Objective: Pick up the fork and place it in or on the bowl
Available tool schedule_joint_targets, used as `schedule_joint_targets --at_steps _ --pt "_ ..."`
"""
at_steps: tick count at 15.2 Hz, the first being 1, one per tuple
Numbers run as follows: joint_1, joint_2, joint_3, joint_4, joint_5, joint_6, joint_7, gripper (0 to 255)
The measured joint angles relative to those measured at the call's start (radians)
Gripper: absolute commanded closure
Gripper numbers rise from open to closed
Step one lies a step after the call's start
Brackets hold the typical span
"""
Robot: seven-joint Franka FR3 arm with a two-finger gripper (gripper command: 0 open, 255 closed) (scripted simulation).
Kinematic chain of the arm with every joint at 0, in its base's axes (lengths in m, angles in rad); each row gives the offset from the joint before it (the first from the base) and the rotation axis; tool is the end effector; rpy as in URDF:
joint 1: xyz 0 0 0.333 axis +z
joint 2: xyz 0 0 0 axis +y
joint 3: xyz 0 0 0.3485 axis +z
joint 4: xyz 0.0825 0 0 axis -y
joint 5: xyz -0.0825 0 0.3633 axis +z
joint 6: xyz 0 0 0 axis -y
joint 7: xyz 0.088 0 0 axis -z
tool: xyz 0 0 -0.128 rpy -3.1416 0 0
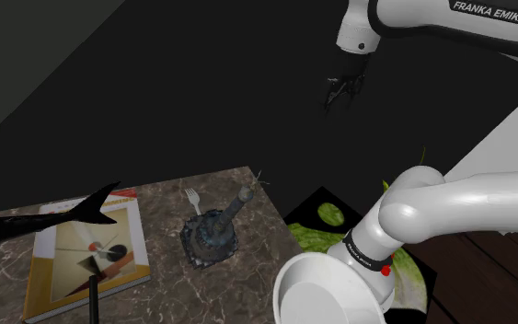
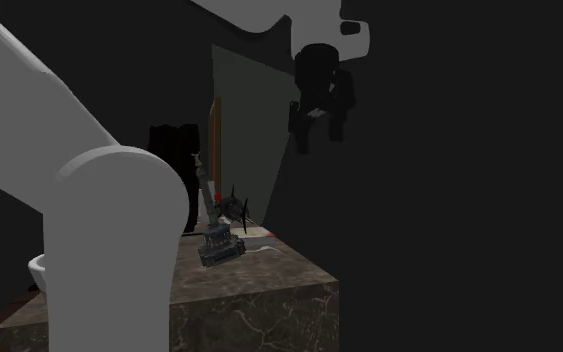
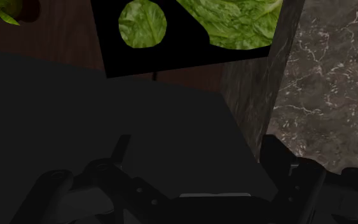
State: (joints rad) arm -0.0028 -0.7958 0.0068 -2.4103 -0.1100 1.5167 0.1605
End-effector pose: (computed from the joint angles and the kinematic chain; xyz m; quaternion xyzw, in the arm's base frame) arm 0.2505 -0.0129 0.5672 0.9940 -0.0794 -0.0440 0.0612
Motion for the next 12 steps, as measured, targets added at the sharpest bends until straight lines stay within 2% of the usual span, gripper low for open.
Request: schedule_joint_targets --at_steps 3,12 --pt "0.009 0.013 0.02 -0.017 0.022 0.026 0.029 0" --pt "0.077 0.102 0.162 -0.101 0.175 0.184 0.215 0"
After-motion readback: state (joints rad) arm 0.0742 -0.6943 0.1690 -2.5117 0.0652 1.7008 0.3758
